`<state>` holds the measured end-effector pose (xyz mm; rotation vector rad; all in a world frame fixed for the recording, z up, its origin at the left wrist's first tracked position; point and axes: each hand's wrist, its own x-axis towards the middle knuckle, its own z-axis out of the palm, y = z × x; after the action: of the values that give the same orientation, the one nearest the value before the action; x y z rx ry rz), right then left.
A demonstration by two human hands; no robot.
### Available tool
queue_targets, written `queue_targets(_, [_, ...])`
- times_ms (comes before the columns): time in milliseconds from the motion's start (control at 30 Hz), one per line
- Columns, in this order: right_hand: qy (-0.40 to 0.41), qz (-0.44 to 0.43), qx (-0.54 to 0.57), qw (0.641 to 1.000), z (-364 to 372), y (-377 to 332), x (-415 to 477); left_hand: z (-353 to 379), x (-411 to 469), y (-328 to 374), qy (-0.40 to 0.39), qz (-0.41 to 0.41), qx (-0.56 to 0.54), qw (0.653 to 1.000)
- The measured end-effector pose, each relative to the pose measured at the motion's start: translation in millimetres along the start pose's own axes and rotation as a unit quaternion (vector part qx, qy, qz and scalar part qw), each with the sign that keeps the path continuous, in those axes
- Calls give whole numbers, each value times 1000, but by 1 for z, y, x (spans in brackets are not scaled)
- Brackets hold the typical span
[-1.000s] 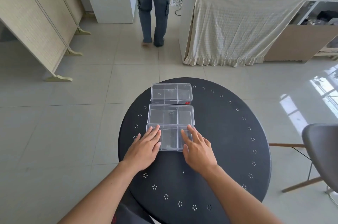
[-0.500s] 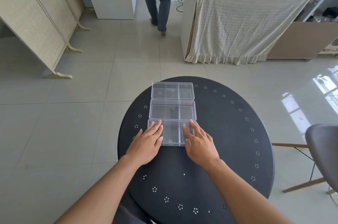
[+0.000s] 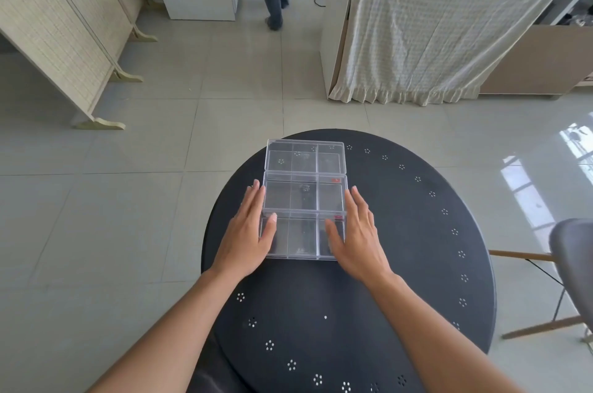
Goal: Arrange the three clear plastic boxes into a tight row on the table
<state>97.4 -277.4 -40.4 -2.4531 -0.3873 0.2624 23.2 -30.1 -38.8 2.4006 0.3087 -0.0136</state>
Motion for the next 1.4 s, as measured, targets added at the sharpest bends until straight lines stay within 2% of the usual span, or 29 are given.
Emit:
queue_targets(233, [3,22,3,1000,17,8,60,20,56,-1,-1,-25,-29,999])
queue_targets(433, [18,-4,-33,999,31,15,81,40,87,1,11,8,73,997])
queue_targets(633, [36,-10,-45,998,40,17,77,52,79,-4,31,2,152,988])
queue_targets(1400, [31,-13,-33,999,55,-5,20,43,14,-16,32,-6,181,983])
